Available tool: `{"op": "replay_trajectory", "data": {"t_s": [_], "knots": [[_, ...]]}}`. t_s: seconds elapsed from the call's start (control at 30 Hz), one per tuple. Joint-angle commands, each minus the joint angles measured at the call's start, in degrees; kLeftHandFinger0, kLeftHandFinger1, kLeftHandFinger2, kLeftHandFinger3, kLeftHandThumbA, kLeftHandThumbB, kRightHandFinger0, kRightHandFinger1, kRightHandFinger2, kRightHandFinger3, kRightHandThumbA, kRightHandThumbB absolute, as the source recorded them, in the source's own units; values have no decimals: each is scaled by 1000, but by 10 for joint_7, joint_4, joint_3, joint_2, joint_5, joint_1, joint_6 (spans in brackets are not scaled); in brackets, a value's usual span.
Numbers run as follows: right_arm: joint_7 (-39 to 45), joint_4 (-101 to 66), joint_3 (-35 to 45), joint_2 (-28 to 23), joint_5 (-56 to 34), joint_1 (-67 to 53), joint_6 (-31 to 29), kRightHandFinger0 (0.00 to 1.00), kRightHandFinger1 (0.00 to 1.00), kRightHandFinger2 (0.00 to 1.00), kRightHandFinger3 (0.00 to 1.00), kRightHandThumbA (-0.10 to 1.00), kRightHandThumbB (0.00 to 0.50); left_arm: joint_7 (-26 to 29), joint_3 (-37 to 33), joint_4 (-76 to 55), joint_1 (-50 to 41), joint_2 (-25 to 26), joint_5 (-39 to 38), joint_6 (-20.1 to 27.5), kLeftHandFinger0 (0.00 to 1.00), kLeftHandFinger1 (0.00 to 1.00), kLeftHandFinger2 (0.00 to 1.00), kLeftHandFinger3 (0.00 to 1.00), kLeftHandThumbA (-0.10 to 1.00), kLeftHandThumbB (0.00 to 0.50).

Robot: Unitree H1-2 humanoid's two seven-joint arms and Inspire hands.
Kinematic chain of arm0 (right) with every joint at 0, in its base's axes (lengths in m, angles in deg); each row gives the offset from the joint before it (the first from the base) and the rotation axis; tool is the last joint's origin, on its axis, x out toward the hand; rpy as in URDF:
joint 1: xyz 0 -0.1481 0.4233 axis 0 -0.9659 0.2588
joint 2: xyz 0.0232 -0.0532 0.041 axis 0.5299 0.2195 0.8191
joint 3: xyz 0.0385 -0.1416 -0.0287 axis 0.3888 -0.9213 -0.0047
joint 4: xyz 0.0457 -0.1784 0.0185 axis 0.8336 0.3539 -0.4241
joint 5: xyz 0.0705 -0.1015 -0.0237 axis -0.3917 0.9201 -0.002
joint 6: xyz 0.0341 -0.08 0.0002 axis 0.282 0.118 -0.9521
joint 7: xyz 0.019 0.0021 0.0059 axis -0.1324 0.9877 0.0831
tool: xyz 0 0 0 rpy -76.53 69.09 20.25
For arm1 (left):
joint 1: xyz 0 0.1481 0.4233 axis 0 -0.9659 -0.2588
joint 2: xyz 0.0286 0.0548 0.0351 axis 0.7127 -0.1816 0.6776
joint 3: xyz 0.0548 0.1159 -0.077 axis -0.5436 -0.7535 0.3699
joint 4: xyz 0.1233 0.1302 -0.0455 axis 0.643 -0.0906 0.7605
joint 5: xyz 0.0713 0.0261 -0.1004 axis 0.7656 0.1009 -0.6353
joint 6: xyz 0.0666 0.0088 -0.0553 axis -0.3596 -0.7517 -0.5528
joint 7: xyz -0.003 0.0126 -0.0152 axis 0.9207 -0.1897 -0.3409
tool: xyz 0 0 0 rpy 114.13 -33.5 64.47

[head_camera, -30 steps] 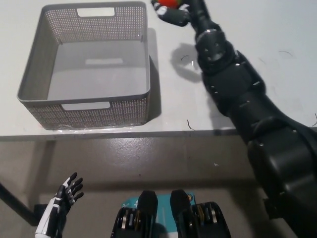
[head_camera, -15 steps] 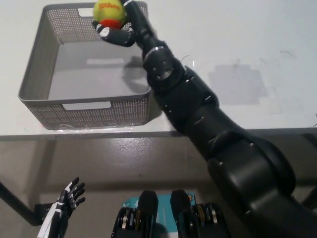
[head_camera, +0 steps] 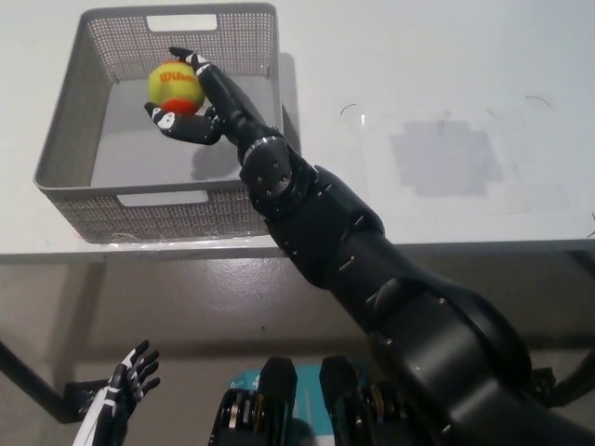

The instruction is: Use the right hand to pick up a tennis ball and put it into a container on the left side

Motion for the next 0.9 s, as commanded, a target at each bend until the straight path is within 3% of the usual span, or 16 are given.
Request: {"op": "replay_trajectory", "data": {"t_s": [0.0,0.13,0.3,0.43,0.63,0.87], "knots": [[48,-12,-36,-8,31,27,28,1000,1000,1000,1000,733,470,-3,-2,-11,-7,3,5,23,1000,1000,1000,1000,1000,269],[53,-16,-53,-15,36,26,32,1000,1000,1000,1000,893,463,-12,-3,-7,-5,6,-3,24,1000,1000,1000,1000,1000,260],[54,-19,-52,-25,31,31,30,1000,1000,1000,1000,978,471,-4,1,-4,1,4,0,23,1000,1000,1000,1000,1000,258],[45,-35,-46,-36,27,29,15,1000,1000,1000,1000,1000,476,1,0,-5,-6,2,8,27,1000,1000,1000,1000,1000,265],[42,-115,-33,-66,19,9,5,1000,1000,1000,1000,925,380,-6,2,-3,-3,2,-5,27,1000,1000,1000,1000,1000,227],[75,-454,-1,-140,9,-143,65,1000,1000,1000,1000,964,404,-5,0,-2,-15,3,-1,36,1000,1000,1000,1000,1000,200]]}}
